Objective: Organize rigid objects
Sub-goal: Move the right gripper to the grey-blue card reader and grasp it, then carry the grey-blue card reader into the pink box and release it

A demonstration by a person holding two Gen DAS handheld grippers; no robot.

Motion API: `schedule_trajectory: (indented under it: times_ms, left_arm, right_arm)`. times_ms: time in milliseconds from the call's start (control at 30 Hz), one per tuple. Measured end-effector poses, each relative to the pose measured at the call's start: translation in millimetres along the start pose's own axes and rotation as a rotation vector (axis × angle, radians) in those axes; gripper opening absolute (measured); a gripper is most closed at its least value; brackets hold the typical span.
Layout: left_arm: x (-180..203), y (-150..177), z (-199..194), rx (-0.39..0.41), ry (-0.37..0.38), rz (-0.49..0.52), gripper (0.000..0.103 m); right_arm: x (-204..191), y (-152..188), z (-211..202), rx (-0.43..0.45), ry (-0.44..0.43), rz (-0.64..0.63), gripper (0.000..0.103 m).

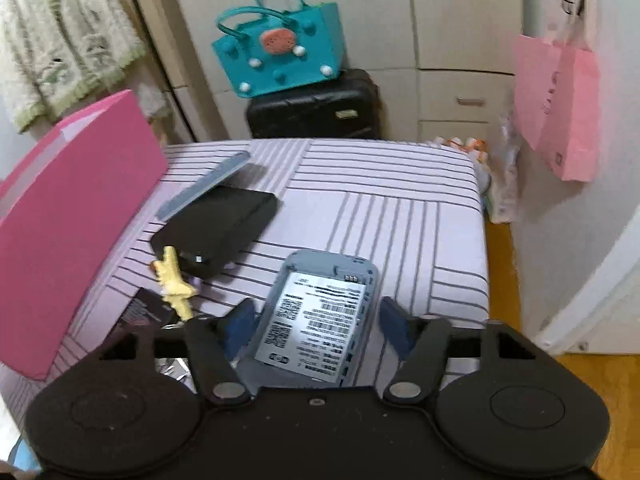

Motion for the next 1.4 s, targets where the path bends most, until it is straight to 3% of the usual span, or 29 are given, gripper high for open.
schedule_trajectory:
  times_ms: [200,467,500,533,567,1100,1233,1400]
  left_arm:
    - [0.1,-0.7,-0.1,-0.001,0.001,0.003,0.008]
    - [1.3,-1.1,1.7,-0.016,-0.001,0.027,0.007]
    - [0.9,-1.2,2.0,-0.020,0.002,0.028,0.007]
    - [0.6,-1.2,2.2,-0.026,0.005,0.030,0.007]
    - [0.4,-1.0,2.2,-0.029,0.006,0.032,0.007]
    - [-1.2,0.7,0.4,-0.031,0.023,0.046,0.006]
    - [0.4,-0.3,-0.3,-0.045,0.026,0.066,0.006]
    - [-2.7,-2.4,0.7,-0.080,0.061,0.065,0.006]
  right_arm:
    - [-13.1,6.8,6.8,0.013,0.097,-0.098,0.084]
    - [-8.6,0.9,9.0,0.005,0.137,-0.072,0.084]
    - [-8.6,0.7,8.9,-0.002,0.142,-0.065,0.083]
    - [-9.4,1.1,7.6,-0.006,0.143,-0.066,0.070]
    - [-13.0,1.3,5.4,-0.004,0.126,-0.083,0.066]
    - [-23.9,-3.7,-26.4,0.019,0.053,-0.051,0.066]
    - [-53.3,-21.6,-52.3,0.032,-0.020,-0.102,0.066]
    - [-118.9,-52.0,-92.7,0.080,-0.175,-0.225,0.066]
Point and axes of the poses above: each gripper's, at about its wrist camera, not at the fingertips, and z roughly the way its jaws point, x to its right, y to its underside, the point moved 8 cm from there along z, roughly the way its jaws point, and after that the axes turned 8 degrees about z, right-handed, at the moved point
